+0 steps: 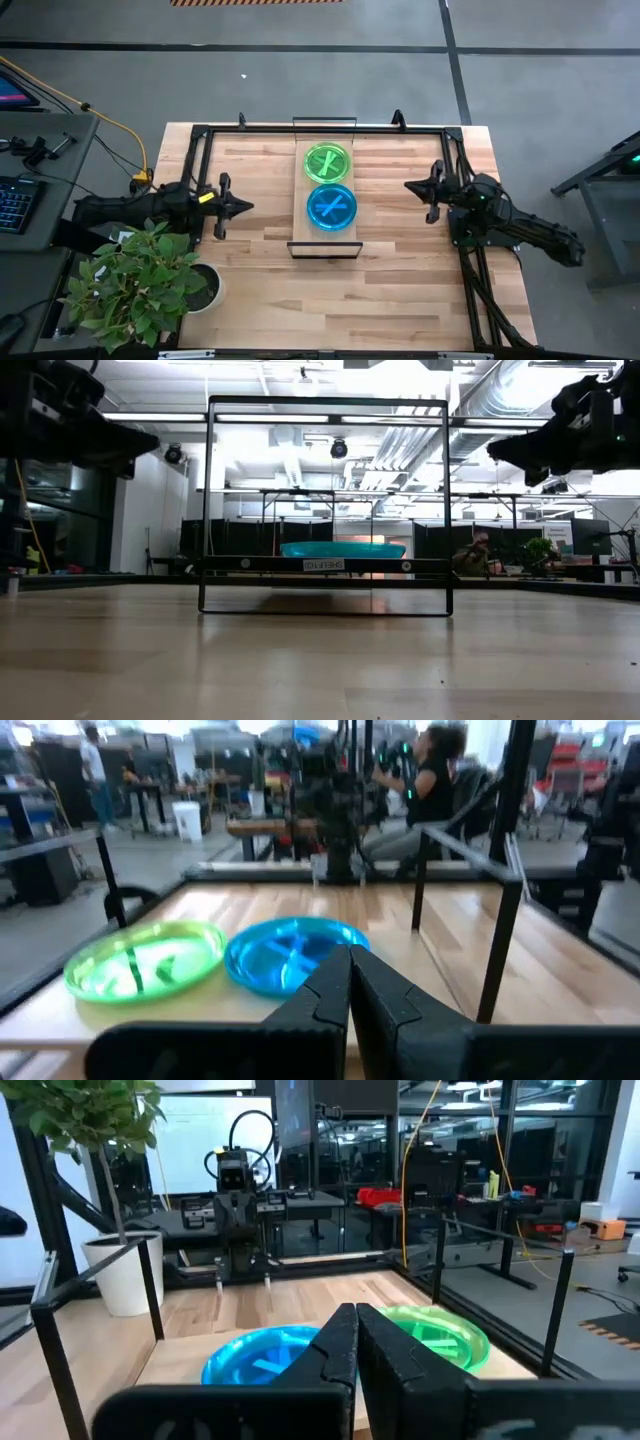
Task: Place and stack plates onto a shelf
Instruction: Return to Home Position
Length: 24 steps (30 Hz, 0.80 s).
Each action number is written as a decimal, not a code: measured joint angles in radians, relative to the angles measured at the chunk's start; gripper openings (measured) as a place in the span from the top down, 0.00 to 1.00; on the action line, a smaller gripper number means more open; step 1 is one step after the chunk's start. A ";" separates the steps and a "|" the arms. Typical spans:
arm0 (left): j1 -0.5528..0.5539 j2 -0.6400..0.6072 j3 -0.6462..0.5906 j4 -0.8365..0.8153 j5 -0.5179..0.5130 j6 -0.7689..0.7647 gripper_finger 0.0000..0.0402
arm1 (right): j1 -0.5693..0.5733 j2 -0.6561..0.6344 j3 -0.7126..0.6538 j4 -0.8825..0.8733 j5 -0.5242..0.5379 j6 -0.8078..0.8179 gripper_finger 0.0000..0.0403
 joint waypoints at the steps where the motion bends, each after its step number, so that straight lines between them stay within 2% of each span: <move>1: 0.001 -0.015 0.000 0.001 0.000 0.000 1.00 | 0.002 -0.002 0.000 0.004 0.000 0.000 1.00; 24: 0.007 -0.017 0.000 0.002 0.000 0.000 1.00 | 0.004 0.013 0.000 -0.041 0.000 0.000 1.00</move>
